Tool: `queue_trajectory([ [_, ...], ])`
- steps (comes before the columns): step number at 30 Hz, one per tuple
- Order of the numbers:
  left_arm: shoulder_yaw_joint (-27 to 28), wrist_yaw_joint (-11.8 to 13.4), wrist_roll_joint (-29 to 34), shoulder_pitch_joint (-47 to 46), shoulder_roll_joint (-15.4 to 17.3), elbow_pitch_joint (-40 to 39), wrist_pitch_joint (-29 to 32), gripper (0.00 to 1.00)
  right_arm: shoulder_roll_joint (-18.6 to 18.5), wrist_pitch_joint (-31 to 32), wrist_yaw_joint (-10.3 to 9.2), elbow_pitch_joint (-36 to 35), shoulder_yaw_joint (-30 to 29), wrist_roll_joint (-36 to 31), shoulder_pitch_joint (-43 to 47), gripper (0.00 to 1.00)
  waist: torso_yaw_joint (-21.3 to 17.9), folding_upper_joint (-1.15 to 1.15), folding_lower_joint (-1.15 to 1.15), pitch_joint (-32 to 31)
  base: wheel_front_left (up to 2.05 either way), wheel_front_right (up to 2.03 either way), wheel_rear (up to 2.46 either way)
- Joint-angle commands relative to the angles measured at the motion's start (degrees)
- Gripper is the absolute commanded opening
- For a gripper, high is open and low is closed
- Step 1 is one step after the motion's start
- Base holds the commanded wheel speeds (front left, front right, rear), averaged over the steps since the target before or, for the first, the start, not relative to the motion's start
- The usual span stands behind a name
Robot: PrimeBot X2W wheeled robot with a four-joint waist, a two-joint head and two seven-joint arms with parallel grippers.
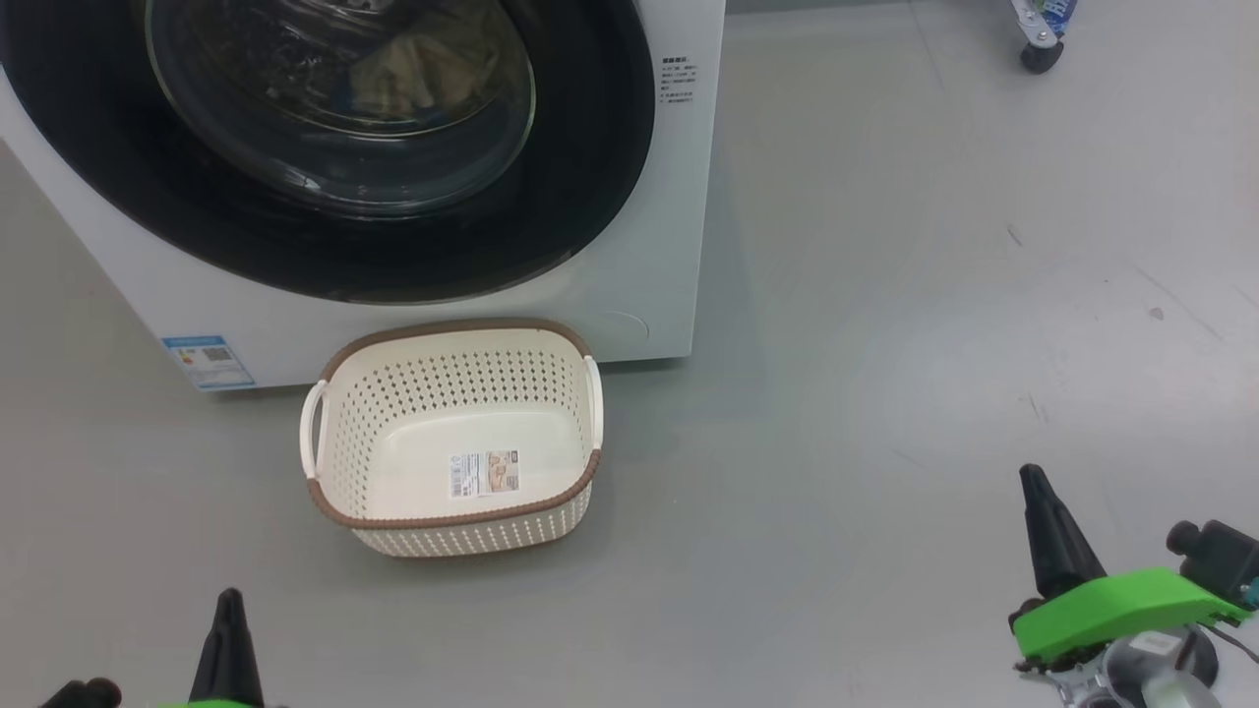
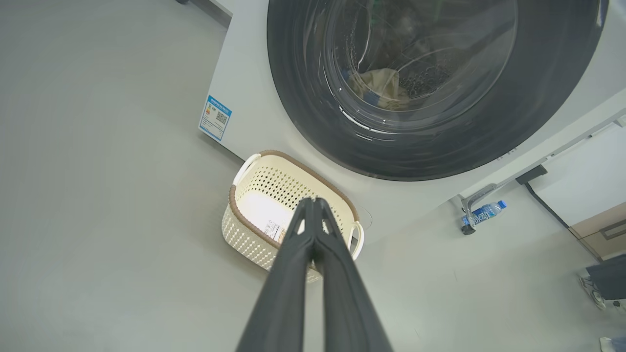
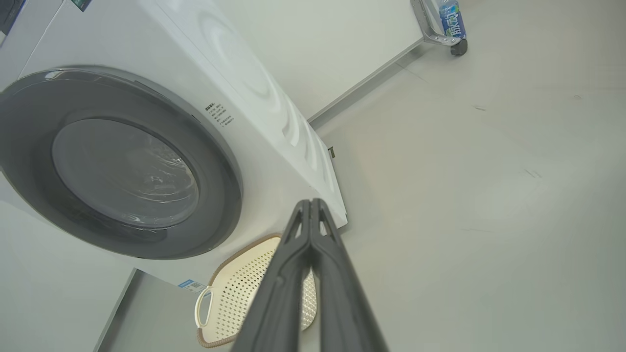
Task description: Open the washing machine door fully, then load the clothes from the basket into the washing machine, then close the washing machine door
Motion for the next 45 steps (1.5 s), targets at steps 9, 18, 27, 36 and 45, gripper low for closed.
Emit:
queue_trajectory([
  [9,1.7,-0.6,-6.3,-3.7,0.2,-0.8,1.8,0.0,-0.5,1.7,-0.09,-1.4,-0.9,6.5,-3.2,0.0,0.1,0.0,0.0,-0.3,0.0,0.0,0.0],
  [18,2.1,-0.9,-12.5,-4.8,0.0,0.0,3.5,0.0,-0.3,3.4,-0.1,-1.2,-1.8,12.9,-3.7,0.0,0.3,0.0,0.0,-0.6,0.0,0.0,0.0],
  [27,2.4,-1.3,-18.2,-5.8,-0.2,0.6,5.0,0.0,0.0,4.9,-0.12,-0.9,-2.6,18.5,-4.2,0.0,0.4,0.0,0.0,-0.8,0.0,0.0,0.0],
  [36,2.7,-1.5,-23.2,-6.7,-0.3,1.2,6.4,0.0,0.2,6.2,-0.13,-0.7,-3.3,23.5,-4.6,0.0,0.5,0.0,0.0,-1.1,0.0,0.0,0.0],
  [45,3.0,-1.9,-28.9,-7.7,-0.5,1.9,7.9,0.0,0.4,7.7,-0.15,-0.4,-4.1,29.2,-5.0,0.0,0.6,0.0,0.0,-1.4,0.0,0.0,0.0],
])
